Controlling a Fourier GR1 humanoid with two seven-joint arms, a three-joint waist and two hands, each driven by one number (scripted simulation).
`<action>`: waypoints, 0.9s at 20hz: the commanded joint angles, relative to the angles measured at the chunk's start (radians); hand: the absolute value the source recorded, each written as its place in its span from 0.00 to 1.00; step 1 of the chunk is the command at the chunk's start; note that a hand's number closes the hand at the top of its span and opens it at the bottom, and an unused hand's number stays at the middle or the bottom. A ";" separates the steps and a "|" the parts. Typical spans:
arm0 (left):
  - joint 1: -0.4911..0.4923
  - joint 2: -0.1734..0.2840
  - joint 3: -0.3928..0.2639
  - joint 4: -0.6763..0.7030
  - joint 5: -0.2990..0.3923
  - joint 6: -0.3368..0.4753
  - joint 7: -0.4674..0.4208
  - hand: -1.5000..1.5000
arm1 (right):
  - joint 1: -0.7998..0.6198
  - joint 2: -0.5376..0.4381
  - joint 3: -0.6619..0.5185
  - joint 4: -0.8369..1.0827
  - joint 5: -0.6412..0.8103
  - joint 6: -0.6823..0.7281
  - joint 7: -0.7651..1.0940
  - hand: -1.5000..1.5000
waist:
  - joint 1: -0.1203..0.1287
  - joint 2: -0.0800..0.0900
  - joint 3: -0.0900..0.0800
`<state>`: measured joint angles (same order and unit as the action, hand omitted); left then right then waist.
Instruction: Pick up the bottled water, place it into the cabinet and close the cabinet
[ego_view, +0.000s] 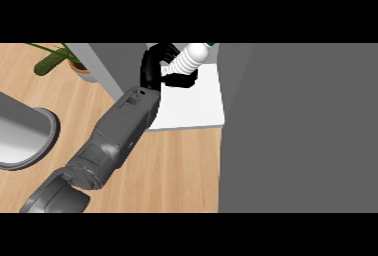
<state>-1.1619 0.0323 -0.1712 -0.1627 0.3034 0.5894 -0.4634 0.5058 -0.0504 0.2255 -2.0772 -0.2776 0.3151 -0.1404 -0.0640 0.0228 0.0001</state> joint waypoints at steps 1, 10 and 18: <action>-0.030 -0.007 -0.010 0.067 -0.035 0.099 -0.002 1.00 | 0.008 0.016 0.026 -0.011 0.003 -0.012 0.007 0.00 | -0.010 0.003 -0.001; 0.004 0.055 0.011 0.108 -0.035 0.091 -0.042 0.00 | 0.013 -0.013 -0.005 0.047 0.008 0.030 -0.052 0.00 | -0.018 0.011 -0.001; -0.022 0.072 0.021 0.127 -0.035 0.072 0.006 0.00 | -0.001 -0.002 0.009 0.029 0.004 0.020 -0.040 0.00 | -0.015 0.010 -0.001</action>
<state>-1.1967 0.0336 -0.1484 -0.0617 0.2778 0.7006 -0.4692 0.5075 -0.0562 0.2298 -2.0621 -0.2818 0.3324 -0.1671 -0.0808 0.0227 0.0043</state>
